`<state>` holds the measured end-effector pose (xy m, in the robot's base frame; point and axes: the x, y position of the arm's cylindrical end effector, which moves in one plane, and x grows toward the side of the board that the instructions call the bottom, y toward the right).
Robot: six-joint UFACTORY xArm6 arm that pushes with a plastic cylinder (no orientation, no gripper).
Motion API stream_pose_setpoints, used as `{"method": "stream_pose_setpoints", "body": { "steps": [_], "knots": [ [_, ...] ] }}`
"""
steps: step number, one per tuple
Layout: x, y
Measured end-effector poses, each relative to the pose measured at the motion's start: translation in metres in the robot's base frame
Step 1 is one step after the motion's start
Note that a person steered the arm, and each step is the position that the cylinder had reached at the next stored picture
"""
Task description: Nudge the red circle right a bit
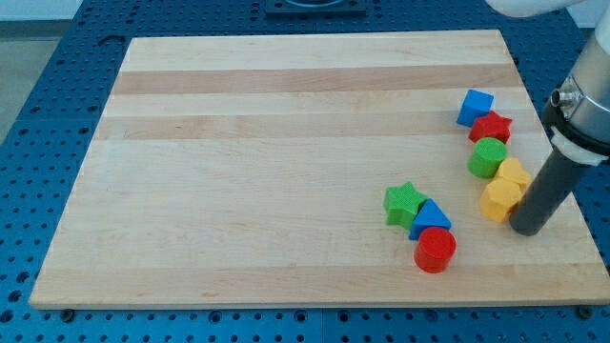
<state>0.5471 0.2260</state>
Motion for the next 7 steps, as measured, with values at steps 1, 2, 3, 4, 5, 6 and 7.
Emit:
{"method": "stream_pose_setpoints", "body": {
  "steps": [1, 2, 3, 4, 5, 6, 7],
  "knots": [
    [0.036, 0.0],
    [0.071, -0.016],
    [0.071, -0.076],
    [0.071, -0.138],
    [0.07, -0.167],
    [0.045, -0.174],
    [0.028, -0.158]
  ]
}}
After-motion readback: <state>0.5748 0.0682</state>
